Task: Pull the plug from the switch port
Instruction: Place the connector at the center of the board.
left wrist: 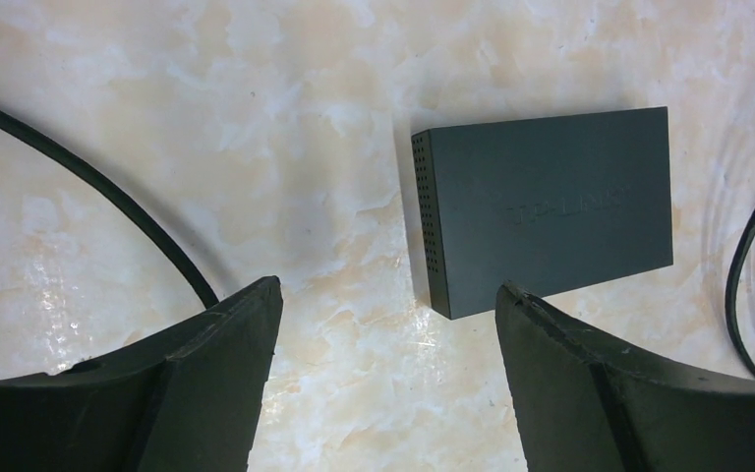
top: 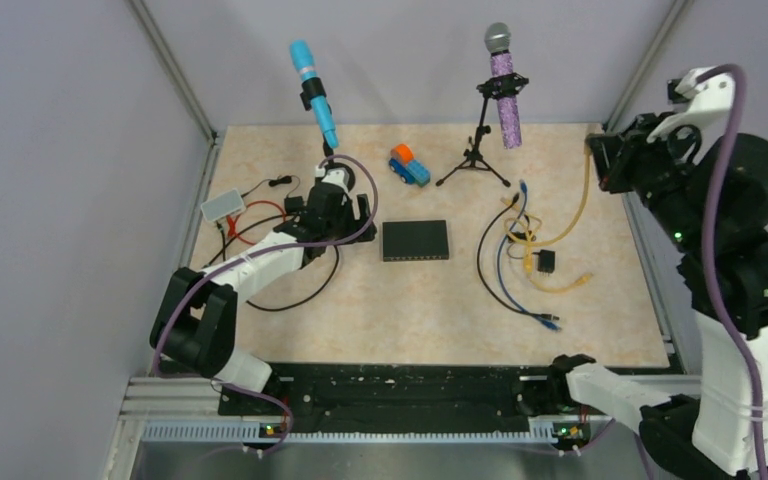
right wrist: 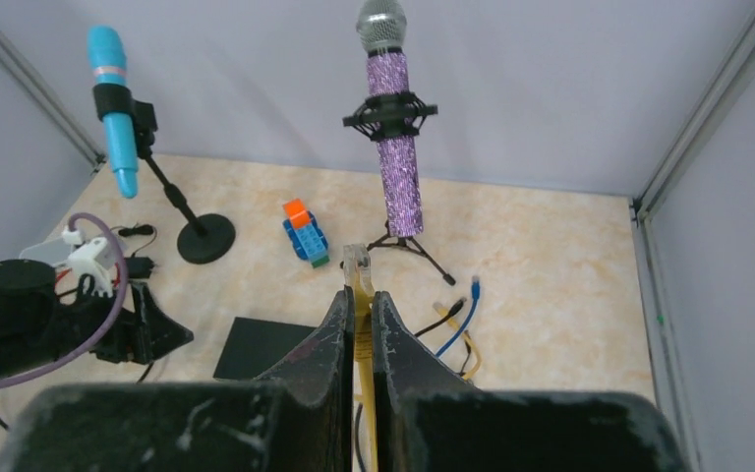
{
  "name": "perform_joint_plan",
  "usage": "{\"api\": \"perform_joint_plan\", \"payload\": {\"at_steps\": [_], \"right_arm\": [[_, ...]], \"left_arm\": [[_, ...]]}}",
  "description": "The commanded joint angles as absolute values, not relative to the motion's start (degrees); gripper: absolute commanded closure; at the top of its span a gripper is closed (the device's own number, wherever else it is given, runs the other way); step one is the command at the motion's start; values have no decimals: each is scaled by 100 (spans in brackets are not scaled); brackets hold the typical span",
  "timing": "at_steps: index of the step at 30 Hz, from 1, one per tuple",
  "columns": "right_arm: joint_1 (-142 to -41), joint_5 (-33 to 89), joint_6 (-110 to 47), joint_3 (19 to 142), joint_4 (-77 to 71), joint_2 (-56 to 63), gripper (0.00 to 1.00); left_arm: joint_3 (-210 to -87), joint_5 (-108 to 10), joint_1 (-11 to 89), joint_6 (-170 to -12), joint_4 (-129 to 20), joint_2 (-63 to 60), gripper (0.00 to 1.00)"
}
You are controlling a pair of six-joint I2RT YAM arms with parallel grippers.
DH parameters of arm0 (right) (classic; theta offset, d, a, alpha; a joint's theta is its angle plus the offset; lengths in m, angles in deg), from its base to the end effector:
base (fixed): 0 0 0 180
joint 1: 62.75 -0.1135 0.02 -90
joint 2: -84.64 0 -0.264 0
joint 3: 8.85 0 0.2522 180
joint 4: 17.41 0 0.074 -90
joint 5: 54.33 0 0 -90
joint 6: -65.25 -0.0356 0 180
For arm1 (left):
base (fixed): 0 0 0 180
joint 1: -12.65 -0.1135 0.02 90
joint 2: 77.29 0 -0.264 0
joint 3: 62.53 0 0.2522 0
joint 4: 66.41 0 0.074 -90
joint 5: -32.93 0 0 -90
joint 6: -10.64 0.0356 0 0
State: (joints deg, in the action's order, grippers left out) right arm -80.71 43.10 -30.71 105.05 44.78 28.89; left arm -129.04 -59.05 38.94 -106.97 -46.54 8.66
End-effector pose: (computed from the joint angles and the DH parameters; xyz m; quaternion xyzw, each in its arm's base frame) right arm 0.1094 0.0306 0.5382 -0.0324 0.7307 0.0946 0.6754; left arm 0.2910 -0.1424 0.2235 -0.0178 0.9035 -0.1801 0.3886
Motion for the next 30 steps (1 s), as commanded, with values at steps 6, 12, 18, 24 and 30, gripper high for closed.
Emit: {"api": "perform_joint_plan", "payload": {"at_steps": [6,12,18,24,30], "right_arm": [[-8040,4196,-2683,11601,6769,1240,100],[-7054,3037,-2952,9298,4999,336,100],[-6311,2057,-3263,9295,3810,-1003,100],[-6301,2708,-3491,9617,3213,-1977,96],[-6095,3175,-4181,9059,2745,-1491,59]], "left_arm": [[-13197,-5476,3893,-10467,-4705,874,15],[-13172,-5301,3887,-10491,-4704,922,15],[-13074,-5271,3885,-10468,-4655,851,15],[-12998,-5173,3883,-10470,-4796,822,12],[-12912,-4994,3878,-10393,-5645,1335,3]]}}
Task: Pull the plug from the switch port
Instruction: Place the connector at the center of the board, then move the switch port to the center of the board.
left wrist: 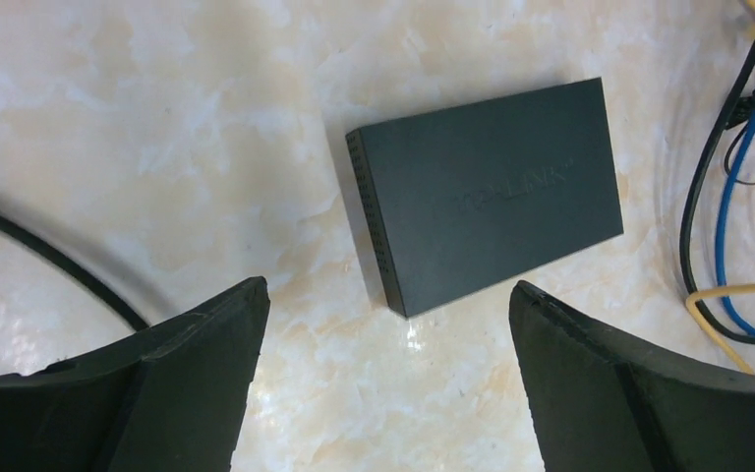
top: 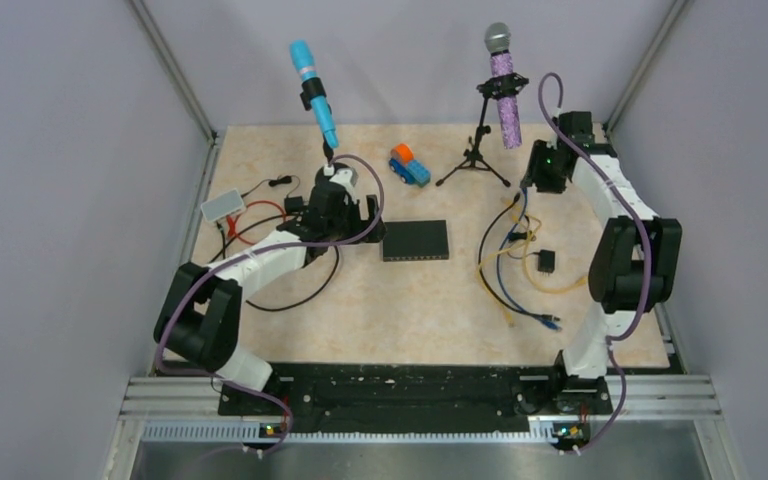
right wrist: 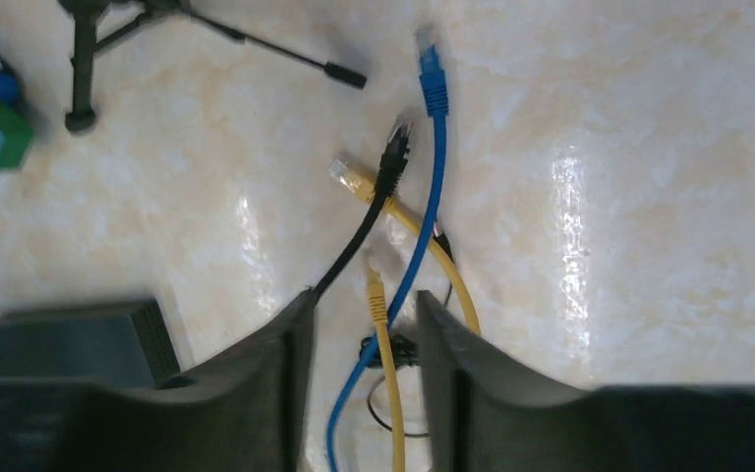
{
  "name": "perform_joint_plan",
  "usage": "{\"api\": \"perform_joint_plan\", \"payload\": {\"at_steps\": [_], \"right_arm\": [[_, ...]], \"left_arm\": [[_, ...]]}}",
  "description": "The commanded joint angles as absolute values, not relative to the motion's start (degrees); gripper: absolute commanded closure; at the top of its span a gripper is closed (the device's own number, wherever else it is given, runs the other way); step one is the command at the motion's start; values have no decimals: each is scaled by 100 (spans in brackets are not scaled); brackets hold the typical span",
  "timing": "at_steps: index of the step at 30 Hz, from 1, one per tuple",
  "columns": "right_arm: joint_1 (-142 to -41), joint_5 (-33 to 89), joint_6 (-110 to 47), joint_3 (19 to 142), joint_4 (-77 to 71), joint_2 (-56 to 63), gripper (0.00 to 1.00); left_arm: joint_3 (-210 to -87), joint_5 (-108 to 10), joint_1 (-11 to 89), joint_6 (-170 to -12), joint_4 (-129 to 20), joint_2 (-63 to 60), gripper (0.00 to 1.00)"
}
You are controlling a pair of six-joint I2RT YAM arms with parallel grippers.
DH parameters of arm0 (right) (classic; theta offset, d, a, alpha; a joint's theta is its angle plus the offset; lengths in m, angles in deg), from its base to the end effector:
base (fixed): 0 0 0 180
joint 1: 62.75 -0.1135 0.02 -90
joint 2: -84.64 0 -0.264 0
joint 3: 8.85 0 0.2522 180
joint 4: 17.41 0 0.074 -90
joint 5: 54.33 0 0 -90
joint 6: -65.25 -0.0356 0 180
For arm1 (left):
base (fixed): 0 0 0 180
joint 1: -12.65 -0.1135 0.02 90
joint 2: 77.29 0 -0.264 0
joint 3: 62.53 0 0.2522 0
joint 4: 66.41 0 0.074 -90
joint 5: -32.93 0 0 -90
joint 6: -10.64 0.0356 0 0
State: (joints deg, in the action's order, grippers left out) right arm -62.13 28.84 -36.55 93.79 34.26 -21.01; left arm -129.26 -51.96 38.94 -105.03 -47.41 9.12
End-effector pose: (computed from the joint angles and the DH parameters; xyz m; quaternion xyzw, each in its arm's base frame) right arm 0.4063 -0.0002 0.2652 0.0849 0.9476 0.0860 0.2959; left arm 0.2912 -0.1474 0.2236 0.0242 0.9004 -0.2256 0.3713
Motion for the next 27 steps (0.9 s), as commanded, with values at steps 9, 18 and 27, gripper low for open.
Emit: {"api": "perform_joint_plan", "payload": {"at_steps": [9,18,27], "right_arm": [[-6099,2476,-4747,7126,1882,1599,33],[-6111,1707,-5360,6465,1582,2418,33],[-6217,1266,-5372,6378,1515,2377,32]], "left_arm": [[-14077,-3997,3896,-10587,-5296,2969,11],[-14664,-3487,4568,-10918,-5408,3525,16],[-13993,-4946,4632,-10814,-5209,1992,1]]}}
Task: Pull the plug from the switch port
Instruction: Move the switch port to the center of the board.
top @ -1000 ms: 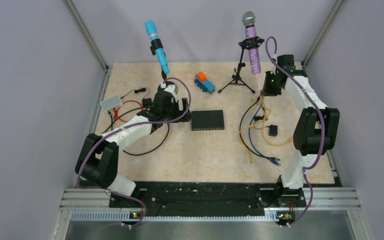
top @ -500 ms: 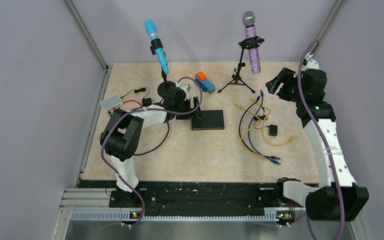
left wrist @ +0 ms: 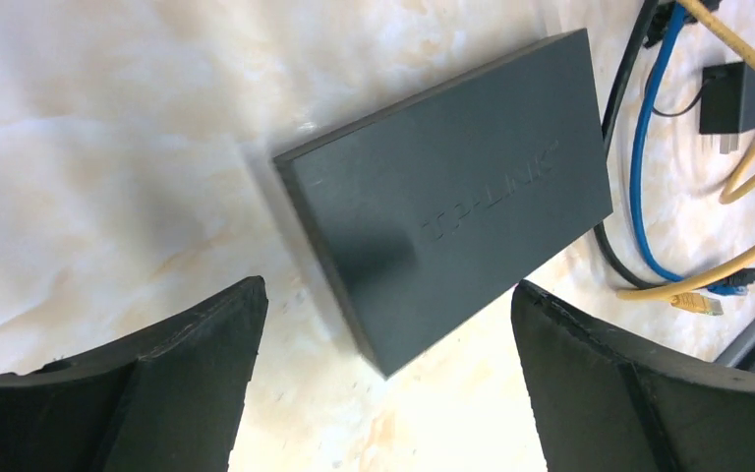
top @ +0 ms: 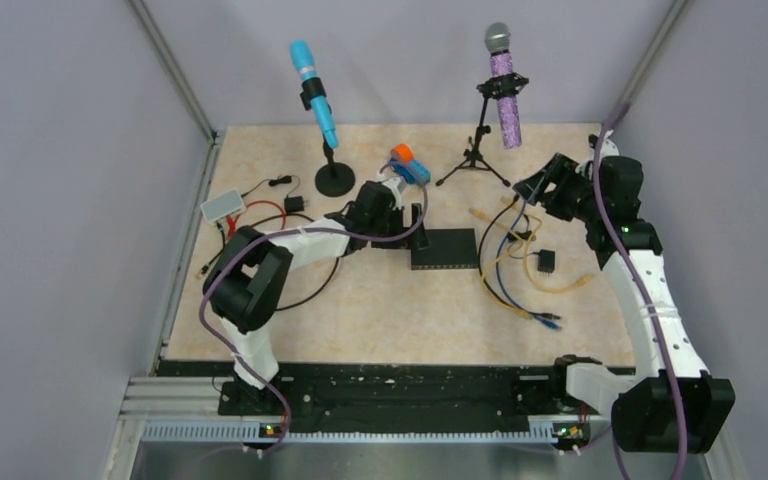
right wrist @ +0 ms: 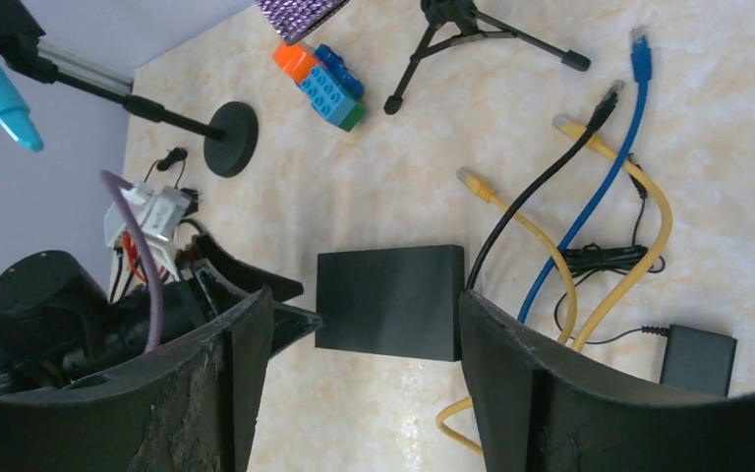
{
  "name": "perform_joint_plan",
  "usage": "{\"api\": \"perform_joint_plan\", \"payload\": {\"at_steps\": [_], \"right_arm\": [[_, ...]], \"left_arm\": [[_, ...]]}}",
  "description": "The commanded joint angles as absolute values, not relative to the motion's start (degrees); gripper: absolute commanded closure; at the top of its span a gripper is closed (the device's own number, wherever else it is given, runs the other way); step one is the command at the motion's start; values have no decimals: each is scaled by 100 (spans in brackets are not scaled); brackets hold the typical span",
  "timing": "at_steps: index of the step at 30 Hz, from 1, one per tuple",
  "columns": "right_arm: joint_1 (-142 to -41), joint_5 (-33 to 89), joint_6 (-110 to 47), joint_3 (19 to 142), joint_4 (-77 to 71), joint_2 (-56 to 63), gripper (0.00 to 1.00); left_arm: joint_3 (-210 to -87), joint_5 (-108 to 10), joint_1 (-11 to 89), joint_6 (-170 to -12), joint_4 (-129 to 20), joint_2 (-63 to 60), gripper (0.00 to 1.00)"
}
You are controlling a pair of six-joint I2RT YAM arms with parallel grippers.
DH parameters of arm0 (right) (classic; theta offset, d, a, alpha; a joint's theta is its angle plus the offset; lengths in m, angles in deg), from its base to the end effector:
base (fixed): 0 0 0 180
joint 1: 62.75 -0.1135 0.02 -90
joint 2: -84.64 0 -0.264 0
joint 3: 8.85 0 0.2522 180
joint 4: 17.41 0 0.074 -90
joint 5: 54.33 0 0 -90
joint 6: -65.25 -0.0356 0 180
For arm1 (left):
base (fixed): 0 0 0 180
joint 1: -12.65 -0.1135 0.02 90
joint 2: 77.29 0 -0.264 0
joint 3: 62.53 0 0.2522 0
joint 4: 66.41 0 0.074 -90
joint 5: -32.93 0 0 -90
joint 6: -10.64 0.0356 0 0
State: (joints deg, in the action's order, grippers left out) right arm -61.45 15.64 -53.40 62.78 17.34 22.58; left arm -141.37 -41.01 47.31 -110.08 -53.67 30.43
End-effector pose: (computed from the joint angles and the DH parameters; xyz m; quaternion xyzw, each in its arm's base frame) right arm 0.2424 0.0067 0.3429 0.1248 0.8272 0.2674 0.4781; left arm 0.3251 -0.2368 0.1713 0.0883 0.9007 -0.3264 0.2727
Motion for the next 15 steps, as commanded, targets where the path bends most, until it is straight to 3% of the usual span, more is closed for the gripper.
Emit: {"api": "perform_joint_plan", "payload": {"at_steps": [1,4,8,15], "right_arm": [[-6234,1239,-5352,6373,1512,2389,32],[-6416,1202,-5276,6373,1544,2456,32],[-7121,2242,-5048,6273,1637,2866,29],[-8189,2353,-4804,6162,1413,3065,29]], "left_arm": [[-13887,-5224,4637,-10750,-5118,1666,1],[-13525,-6652,4631,-10711,-4894,670,1],[-13106,-8327,4282,-10557,-4519,-489,1],[-13259,-8810,2499,-10300,-3566,-936,1]]}}
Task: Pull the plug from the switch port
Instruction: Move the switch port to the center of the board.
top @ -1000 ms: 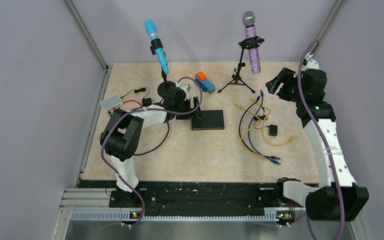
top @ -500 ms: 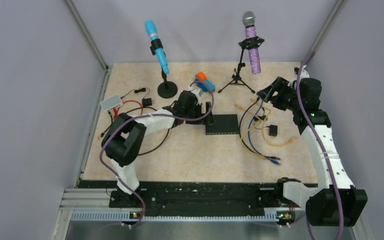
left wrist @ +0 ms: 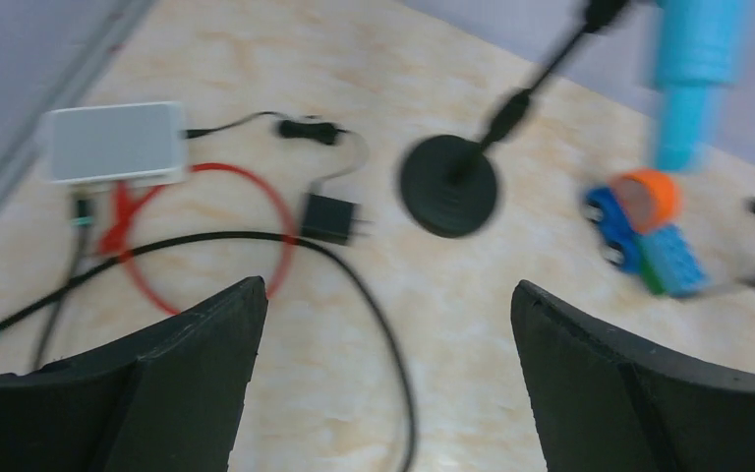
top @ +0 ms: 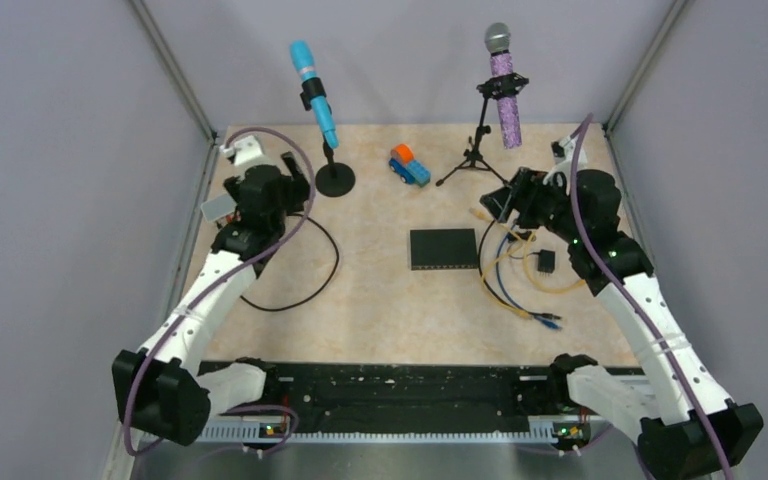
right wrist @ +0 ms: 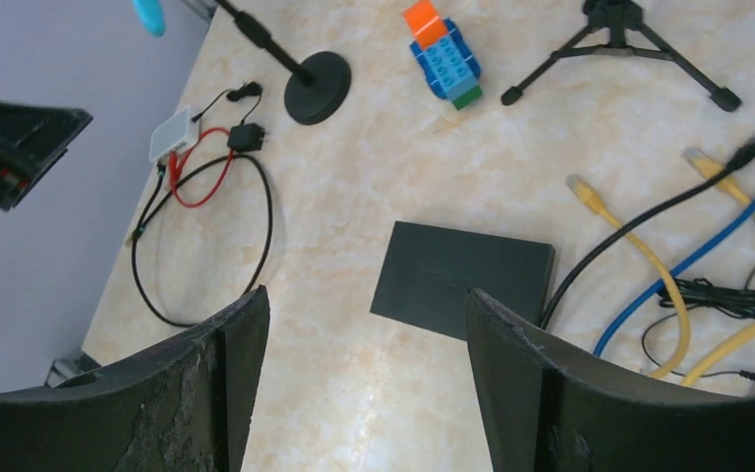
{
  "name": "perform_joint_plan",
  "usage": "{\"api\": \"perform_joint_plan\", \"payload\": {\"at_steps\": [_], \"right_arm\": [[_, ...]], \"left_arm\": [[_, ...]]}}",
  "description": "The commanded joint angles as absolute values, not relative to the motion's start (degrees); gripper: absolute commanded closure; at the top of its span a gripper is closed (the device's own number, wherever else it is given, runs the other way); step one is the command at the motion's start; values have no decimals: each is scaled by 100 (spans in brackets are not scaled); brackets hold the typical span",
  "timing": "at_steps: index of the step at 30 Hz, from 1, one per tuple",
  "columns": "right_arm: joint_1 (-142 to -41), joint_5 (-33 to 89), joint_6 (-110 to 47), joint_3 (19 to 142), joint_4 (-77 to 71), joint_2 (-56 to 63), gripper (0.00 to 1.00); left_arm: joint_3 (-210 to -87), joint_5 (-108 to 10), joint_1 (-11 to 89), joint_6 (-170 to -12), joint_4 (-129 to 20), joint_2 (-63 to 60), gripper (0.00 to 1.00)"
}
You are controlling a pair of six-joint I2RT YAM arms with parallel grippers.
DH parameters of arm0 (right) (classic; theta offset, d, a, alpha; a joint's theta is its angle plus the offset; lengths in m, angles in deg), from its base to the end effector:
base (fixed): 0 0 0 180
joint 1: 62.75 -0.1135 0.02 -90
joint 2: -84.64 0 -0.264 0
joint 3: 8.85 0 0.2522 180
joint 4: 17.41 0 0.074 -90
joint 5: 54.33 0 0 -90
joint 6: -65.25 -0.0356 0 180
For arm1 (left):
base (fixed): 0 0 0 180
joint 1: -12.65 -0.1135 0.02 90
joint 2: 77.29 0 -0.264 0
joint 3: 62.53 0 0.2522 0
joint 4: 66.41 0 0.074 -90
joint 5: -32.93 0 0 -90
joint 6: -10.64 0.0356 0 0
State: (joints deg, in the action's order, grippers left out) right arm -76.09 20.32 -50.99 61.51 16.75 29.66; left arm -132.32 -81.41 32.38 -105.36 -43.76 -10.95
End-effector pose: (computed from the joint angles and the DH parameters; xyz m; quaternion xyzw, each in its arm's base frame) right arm 0.2063 0.0586 0.3617 0.0132 0.8094 0.2975 0.5062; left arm 0.2556 -0.0761 0.3355 -0.1655 0.7889 -0.0617 0.5885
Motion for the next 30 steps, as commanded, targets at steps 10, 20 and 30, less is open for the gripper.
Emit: {"api": "perform_joint_plan", "payload": {"at_steps": [10,20,30], "right_arm": [[-9132,2181,-4396,6435,1557,2695,32],[-9132,1736,-4586,6311,1441,2641,33],[-9132,1543,-4920,6037,1171,2598,34]], "left_arm": [[-13354,-7982,235,-10338,-3173,117,1],[-14716,-7168,-544,-9964,-2744,2222,8],[-15621,-6786,-552,-9740,-2341,3249,16]]}}
